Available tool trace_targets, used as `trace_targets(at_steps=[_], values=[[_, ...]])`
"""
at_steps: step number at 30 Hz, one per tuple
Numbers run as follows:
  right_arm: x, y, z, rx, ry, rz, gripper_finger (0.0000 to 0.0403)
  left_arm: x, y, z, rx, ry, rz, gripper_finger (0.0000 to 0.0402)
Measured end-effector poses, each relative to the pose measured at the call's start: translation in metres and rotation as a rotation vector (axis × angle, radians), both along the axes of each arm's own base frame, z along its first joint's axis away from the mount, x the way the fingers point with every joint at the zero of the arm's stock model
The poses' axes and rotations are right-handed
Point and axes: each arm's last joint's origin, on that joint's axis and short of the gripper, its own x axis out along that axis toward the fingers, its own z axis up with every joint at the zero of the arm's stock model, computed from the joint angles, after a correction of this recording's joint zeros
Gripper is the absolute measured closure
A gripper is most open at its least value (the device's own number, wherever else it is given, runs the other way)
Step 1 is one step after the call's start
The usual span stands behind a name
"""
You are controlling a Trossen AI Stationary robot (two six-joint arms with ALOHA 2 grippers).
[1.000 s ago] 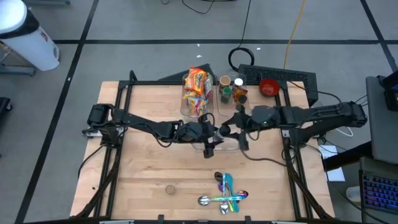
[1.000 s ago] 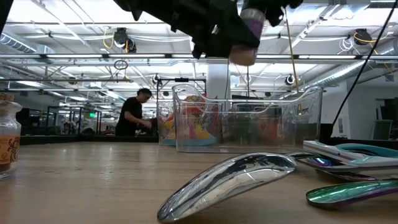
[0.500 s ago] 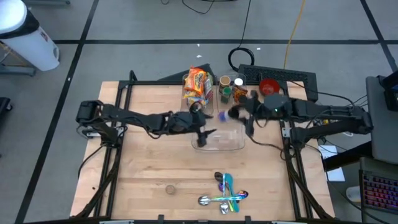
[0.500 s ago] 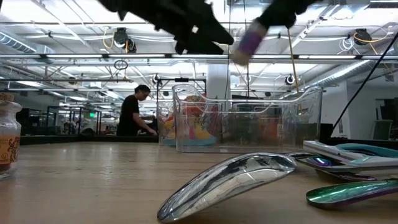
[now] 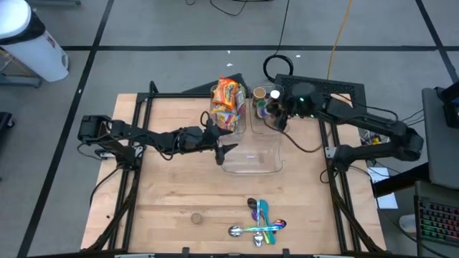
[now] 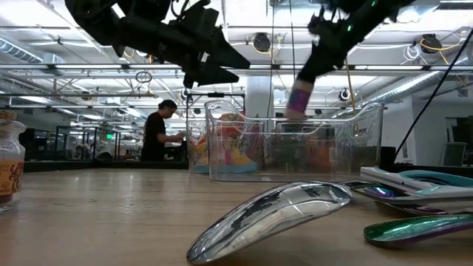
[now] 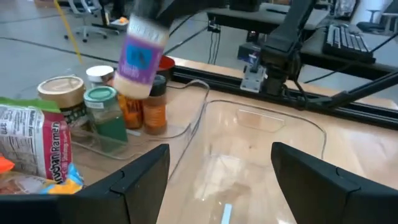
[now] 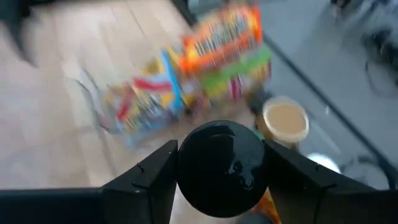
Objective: Pick & Place Food Item
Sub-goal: Put the purple seasoning bottle into the right transparent bin, then put the brown seasoning bottle into the right transparent bin
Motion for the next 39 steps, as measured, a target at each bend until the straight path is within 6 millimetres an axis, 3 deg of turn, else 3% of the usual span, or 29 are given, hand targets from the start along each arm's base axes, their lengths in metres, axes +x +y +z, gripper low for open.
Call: trace_targets(at_steps=[5, 10, 22, 29, 35, 39], values=[[0.008, -0.031, -0.026, 0.120, 0.049, 0.012, 0.0209, 0.000, 0.000, 0.000, 0.001, -0.004, -0.001, 0.0116], [0.017, -0.047, -0.050, 0.182, 0.114, 0.013, 0.0209, 0.000, 0.000, -0.001, 0.000, 0.005, 0.000, 0.0114], [0.036, -0.061, -0.086, 0.221, 0.197, 0.023, 0.0209, 0.000, 0.000, 0.000, 0.000, 0.004, 0.001, 0.0117], [0.038, -0.062, -0.089, 0.218, 0.205, 0.030, 0.0207, 0.000, 0.000, 0.000, -0.001, 0.004, 0.001, 0.0117], [0.036, -0.061, -0.086, 0.215, 0.205, 0.032, 0.0102, -0.001, 0.000, -0.005, -0.065, 0.034, 0.016, 0.0117], [0.034, -0.058, -0.078, 0.196, 0.183, 0.038, 0.0059, -0.005, -0.001, -0.005, -0.069, 0.081, 0.016, 0.0117]])
